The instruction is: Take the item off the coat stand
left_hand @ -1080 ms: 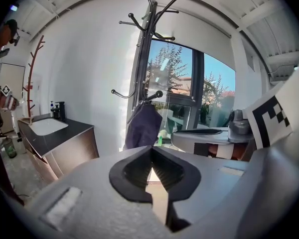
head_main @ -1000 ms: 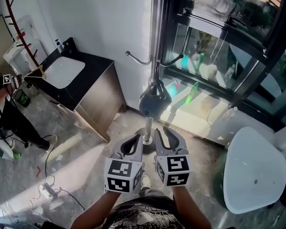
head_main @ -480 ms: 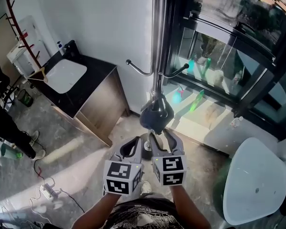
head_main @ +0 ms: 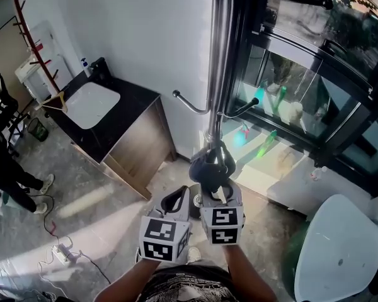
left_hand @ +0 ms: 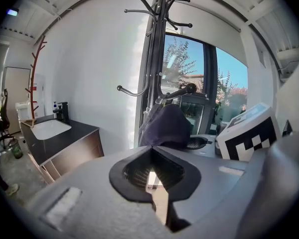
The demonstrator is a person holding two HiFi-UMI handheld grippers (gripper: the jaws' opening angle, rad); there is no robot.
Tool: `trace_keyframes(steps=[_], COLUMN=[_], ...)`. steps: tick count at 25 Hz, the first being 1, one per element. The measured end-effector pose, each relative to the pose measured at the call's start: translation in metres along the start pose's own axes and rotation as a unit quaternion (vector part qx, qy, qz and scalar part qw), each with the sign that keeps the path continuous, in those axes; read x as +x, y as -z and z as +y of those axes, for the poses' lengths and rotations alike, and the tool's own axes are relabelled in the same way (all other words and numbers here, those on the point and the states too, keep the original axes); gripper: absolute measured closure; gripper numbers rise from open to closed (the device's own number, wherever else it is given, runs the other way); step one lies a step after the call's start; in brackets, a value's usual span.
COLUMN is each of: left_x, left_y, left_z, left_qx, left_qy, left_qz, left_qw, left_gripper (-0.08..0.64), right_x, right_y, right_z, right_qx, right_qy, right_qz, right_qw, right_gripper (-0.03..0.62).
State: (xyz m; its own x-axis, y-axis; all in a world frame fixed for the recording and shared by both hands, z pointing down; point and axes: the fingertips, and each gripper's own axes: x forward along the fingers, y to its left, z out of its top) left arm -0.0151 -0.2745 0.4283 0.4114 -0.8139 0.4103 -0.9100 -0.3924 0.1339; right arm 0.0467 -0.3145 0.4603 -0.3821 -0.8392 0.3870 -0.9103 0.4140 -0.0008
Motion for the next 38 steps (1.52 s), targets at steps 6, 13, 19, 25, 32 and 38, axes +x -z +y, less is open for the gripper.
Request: trace_keyframes(steps=[6, 13, 19, 25, 32, 38], left_x=[-0.001, -0.009, -0.026, -0.044, -0.066, -0.084], left_y=[-0.001, 0.003, -0.003, 0.0, -0.001, 0.004], left_z=[0.009, 0.001, 0.0, 0.001, -0.007, -0.017], left_qx=[0.003, 0.012, 0.015, 0.01, 0.023, 0.039], left_qy=[-0.007, 0.01, 0.014, 0.019, 0.021, 0.019], left_qz=[-0.005, -0.004, -0.014, -0.019, -0.041, -0.047], left_qw=[1.0, 0.9999, 0.9997, 0.9996, 0.9987, 0.998], left_gripper=[0.561, 0.56, 0.56, 0.561, 0.56, 0.56], right_x=[0.0, -0.022, -0.042, -0.065, -0.096, -0.124], right_y=[-0.001, -0.017, -0.025, -0.03, -0.031, -0.029], right_z=[-0.003, -0.005, 0.0, 0.015, 0.032, 0.047], right_qx=[-0.019, -0.03, -0.037, -0.048, -0.049, -0.045], right_qy=[0.015, 0.037, 0.056, 0.059, 0.067, 0.07], right_qz=[-0.002, -0.035, -0.046, -0.058, -0.069, -0.074], right_qw=[1.0, 0.998, 0.997, 0.995, 0.994, 0.994], right_gripper=[0.563, 0.577, 0.577, 0.577, 0.577, 0.577])
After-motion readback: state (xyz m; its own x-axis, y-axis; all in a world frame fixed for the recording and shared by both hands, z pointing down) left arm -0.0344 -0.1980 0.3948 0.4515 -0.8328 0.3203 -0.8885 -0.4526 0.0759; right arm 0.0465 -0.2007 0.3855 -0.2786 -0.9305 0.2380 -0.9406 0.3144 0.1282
